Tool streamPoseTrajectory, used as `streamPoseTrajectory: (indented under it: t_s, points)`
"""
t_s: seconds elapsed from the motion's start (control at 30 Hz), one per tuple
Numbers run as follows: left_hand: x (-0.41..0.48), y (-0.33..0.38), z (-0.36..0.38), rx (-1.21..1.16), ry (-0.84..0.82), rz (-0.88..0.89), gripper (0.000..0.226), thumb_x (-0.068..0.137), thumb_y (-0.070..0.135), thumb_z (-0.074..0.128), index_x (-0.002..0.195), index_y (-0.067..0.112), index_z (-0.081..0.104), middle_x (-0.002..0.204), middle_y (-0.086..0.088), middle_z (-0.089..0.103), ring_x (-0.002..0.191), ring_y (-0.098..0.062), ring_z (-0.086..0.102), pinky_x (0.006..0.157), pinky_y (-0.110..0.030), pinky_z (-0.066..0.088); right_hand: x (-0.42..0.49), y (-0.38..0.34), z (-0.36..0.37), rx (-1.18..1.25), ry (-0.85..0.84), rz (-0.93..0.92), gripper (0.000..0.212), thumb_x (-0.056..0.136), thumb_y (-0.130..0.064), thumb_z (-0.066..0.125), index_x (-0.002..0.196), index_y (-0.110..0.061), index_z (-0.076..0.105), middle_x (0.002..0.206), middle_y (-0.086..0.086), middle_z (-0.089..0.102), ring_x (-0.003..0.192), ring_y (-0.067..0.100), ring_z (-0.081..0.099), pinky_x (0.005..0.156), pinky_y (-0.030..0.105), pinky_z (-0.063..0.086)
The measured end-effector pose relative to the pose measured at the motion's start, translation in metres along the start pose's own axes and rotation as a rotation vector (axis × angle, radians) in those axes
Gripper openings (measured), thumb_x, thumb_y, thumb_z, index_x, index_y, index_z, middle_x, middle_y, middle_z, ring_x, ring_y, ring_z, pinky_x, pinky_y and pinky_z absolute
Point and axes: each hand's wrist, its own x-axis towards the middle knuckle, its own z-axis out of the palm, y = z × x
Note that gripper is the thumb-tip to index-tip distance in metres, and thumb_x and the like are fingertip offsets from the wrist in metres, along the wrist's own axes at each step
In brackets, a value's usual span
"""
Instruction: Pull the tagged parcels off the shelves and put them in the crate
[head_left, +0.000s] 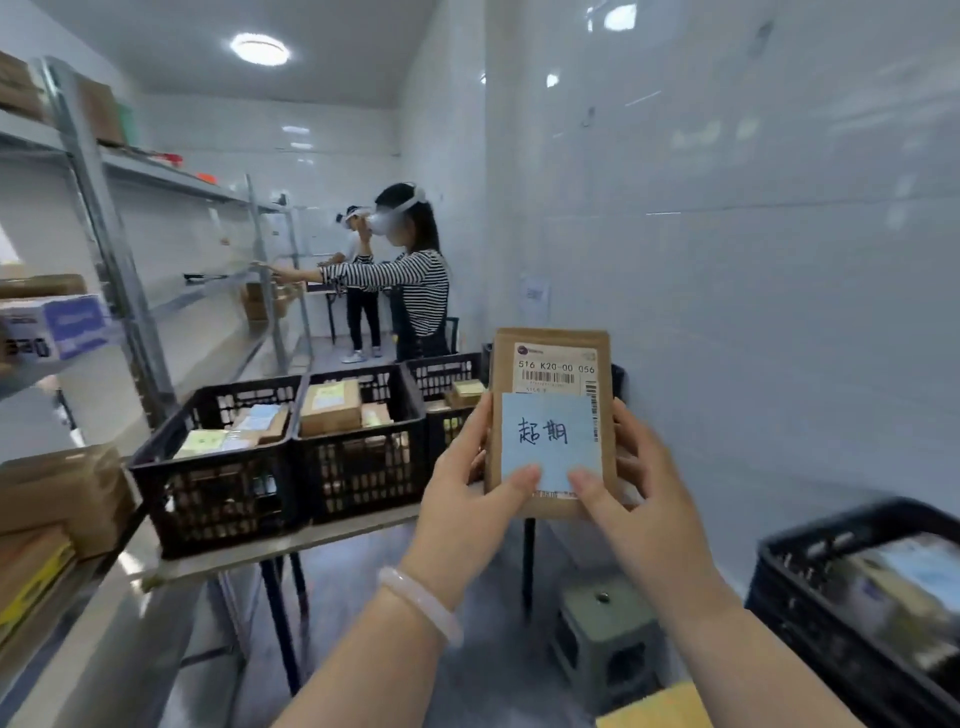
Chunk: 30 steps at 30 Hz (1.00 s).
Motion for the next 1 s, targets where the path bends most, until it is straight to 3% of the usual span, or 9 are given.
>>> streamPoseTrajectory:
  t_s: [0.07,0.2,0.33,0.5,0.57,0.63,0.77,0.93,1.0]
  points:
    - [-0.002,-0.006,0.041,-0.066,-0.037,-0.029,0.071,0.085,0.016,0.074,0.132,0.059,0.043,0.123,0.021,0.065,0.115,-0.009,0.062,0.090,-0.033,0.057,-0.006,0.007,-0.040,-0.064,0.012,0.041,0.071,0.084,-0.030,0.073,0.141,-0.049,0.036,0.133,-0.027,0.048,0.114,-0.013,0.049,0.081,0.015,0.050]
    - [-0.012,-0.013,0.125,-0.175,-0.151,-0.110,0.067,0.088,0.012,0.070,0.137,0.050,0.044,0.116,0.021,0.069,0.110,-0.004,0.064,0.083,-0.025,0.057,-0.029,0.018,-0.121,-0.150,0.086,0.119,0.073,0.084,-0.031,0.073,0.142,-0.050,0.033,0.133,-0.031,0.045,0.113,-0.020,0.045,0.075,0.006,0.048]
    - [-0.023,-0.016,0.205,-0.221,-0.266,-0.187,0.060,0.090,0.014,0.069,0.130,0.052,0.047,0.110,0.026,0.069,0.104,0.003,0.065,0.076,-0.016,0.055,-0.057,0.028,-0.198,-0.257,0.146,0.199,0.072,0.085,-0.034,0.071,0.140,-0.057,0.030,0.136,-0.034,0.042,0.125,-0.010,0.042,0.099,0.027,0.047]
    - [-0.036,-0.017,0.287,-0.211,-0.458,-0.247,0.057,0.091,0.019,0.067,0.130,0.055,0.048,0.113,0.025,0.069,0.106,0.001,0.065,0.084,-0.023,0.056,-0.086,0.041,-0.271,-0.327,0.287,0.303,0.075,0.083,-0.036,0.073,0.132,-0.070,0.028,0.131,-0.044,0.038,0.122,-0.012,0.040,0.097,0.023,0.043]
    - [-0.036,-0.019,0.313,-0.198,-0.526,-0.267,0.053,0.091,0.017,0.066,0.119,0.060,0.051,0.109,0.026,0.070,0.102,0.003,0.066,0.078,-0.018,0.056,-0.095,0.048,-0.289,-0.359,0.325,0.332,0.075,0.083,-0.039,0.073,0.127,-0.076,0.025,0.125,-0.050,0.036,0.113,-0.023,0.038,0.087,0.015,0.039]
    - [-0.034,-0.025,0.338,-0.188,-0.585,-0.306,0.052,0.091,0.018,0.066,0.116,0.061,0.051,0.109,0.023,0.070,0.100,0.003,0.066,0.074,-0.015,0.055,-0.100,0.055,-0.306,-0.372,0.355,0.378,0.074,0.082,-0.041,0.073,0.131,-0.072,0.026,0.130,-0.044,0.036,0.110,-0.024,0.039,0.082,0.012,0.038]
    - [-0.025,-0.049,0.385,-0.164,-0.716,-0.390,0.049,0.093,0.020,0.064,0.115,0.062,0.049,0.103,0.027,0.070,0.094,0.006,0.066,0.069,-0.011,0.053,-0.104,0.073,-0.338,-0.444,0.424,0.500,0.071,0.081,-0.044,0.073,0.130,-0.064,0.025,0.143,-0.030,0.031,0.132,-0.002,0.035,0.111,0.035,0.033]
    - [-0.008,-0.090,0.433,-0.042,-0.864,-0.554,0.061,0.089,0.022,0.067,0.142,0.042,0.044,0.116,0.012,0.065,0.106,-0.013,0.065,0.095,-0.035,0.054,-0.107,0.102,-0.366,-0.540,0.528,0.638,0.076,0.084,-0.045,0.070,0.145,-0.050,0.026,0.151,-0.018,0.032,0.130,-0.002,0.035,0.106,0.026,0.030]
    - [0.001,-0.107,0.450,0.015,-0.937,-0.591,0.064,0.089,0.020,0.066,0.146,0.035,0.042,0.107,0.017,0.062,0.098,-0.007,0.063,0.080,-0.023,0.055,-0.105,0.115,-0.374,-0.588,0.529,0.700,0.073,0.085,-0.047,0.069,0.146,-0.047,0.028,0.151,-0.015,0.032,0.132,0.000,0.034,0.110,0.030,0.031]
